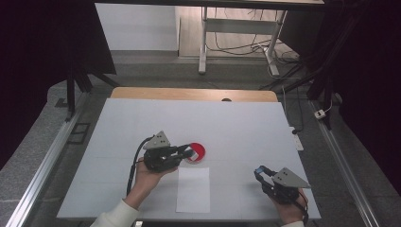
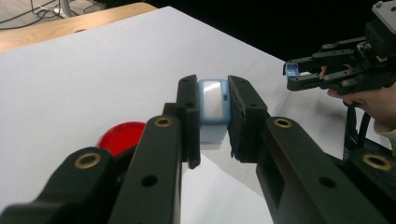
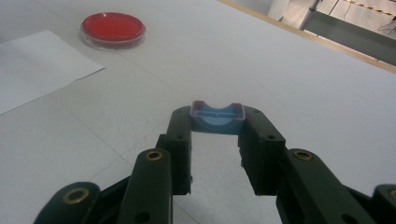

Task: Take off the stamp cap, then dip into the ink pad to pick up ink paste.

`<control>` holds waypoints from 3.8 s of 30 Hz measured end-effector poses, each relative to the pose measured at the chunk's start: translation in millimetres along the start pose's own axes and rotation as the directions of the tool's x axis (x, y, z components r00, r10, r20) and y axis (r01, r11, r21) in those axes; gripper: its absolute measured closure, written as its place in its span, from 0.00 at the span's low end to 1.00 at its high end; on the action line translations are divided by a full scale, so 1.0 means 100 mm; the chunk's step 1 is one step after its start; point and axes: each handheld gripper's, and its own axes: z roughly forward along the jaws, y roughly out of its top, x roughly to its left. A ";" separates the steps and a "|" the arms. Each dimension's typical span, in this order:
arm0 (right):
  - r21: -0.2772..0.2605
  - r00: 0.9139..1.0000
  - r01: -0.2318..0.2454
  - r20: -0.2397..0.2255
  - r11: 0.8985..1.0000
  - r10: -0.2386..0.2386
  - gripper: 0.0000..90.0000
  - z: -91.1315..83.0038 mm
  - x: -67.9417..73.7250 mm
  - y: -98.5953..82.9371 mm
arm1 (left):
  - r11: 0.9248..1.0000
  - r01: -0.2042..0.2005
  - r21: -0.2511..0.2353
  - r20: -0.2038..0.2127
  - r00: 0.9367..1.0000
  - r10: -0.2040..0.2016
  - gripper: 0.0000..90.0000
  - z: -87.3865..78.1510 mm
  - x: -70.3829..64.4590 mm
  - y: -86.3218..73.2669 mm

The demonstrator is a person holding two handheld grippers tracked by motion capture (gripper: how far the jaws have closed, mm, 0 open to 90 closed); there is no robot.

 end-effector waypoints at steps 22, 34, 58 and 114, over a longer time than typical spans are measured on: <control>-0.006 1.000 -0.008 0.005 1.000 0.008 0.72 0.00 -0.02 0.00 | 0.999 -0.013 0.030 -0.067 0.998 0.015 0.84 0.15 0.14 0.23; 0.000 1.000 -0.001 -0.001 1.000 0.001 0.72 0.01 -0.01 0.00 | 0.998 0.007 0.064 -0.095 0.995 -0.001 0.84 0.33 0.27 0.25; 0.009 1.000 0.005 -0.003 1.000 -0.005 0.72 0.03 0.00 0.00 | 0.977 -0.011 0.212 -0.151 0.988 0.044 0.84 0.62 0.42 0.12; 0.020 1.000 0.016 -0.004 1.000 -0.016 0.72 0.05 0.03 0.00 | 0.951 -0.005 0.309 -0.177 0.982 0.063 0.84 0.81 0.49 -0.05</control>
